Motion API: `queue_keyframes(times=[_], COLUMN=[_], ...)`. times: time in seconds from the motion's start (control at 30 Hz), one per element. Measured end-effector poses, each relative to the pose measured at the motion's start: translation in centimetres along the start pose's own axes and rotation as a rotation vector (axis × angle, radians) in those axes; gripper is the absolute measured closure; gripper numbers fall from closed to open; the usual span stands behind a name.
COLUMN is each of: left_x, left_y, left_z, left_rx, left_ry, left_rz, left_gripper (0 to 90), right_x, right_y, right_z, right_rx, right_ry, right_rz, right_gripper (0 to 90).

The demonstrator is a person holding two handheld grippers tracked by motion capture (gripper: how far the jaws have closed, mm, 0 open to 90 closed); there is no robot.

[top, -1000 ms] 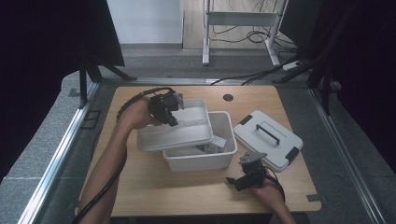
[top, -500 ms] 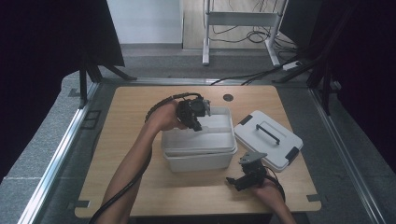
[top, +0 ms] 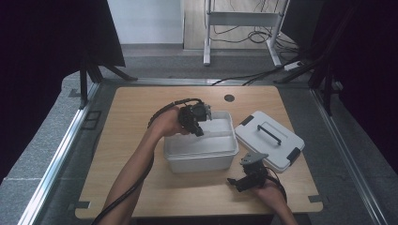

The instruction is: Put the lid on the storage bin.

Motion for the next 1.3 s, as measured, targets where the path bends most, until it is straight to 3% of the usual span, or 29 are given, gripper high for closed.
queue_keyframes(times=[0.27, 0.5, 0.7, 0.93, 1.13, 1.3], left_x=[0.8, 0.4, -0.5, -1.9, -3.4, -4.5], left_y=[0.9, 3.2, 6.0, 9.5, 12.7, 15.0], left_z=[1.7, 3.3, 4.6, 5.3, 5.2, 3.8], left_rx=[-0.103, -0.192, -0.265, -0.319, -0.371, -0.392], left_ry=[-0.091, -0.125, -0.155, -0.191, -0.216, -0.231], left_rz=[0.142, 0.238, 0.299, 0.35, 0.401, 0.447], left_gripper=[44.8, 19.3, 11.3, 5.7, 1.5, 0.0], right_x=[0.0, -0.1, -0.4, -0.8, -1.9, -3.5], right_y=[0.0, -0.3, -0.4, -1.3, -2.3, -3.3], right_z=[0.0, 0.1, 0.8, 2.5, 4.2, 5.6], right_rx=[0.001, 0.057, 0.076, 0.082, 0.072, 0.063], right_ry=[0.001, -0.006, -0.029, -0.043, -0.028, -0.006], right_rz=[0.002, 0.004, -0.004, 0.022, 0.034, 0.028], right_gripper=[0.0, 0.0, 0.0, 0.0, 0.0, 0.0])
Point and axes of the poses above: each handheld gripper's, and its own axes: z roughly backward along the jaws, y roughly out of its underside, x roughly to its left, the point moved 5 cm from there along -z, roughly forward along the jaws, and after that the axes turned 7 degrees about x, right-handed, at the moved point
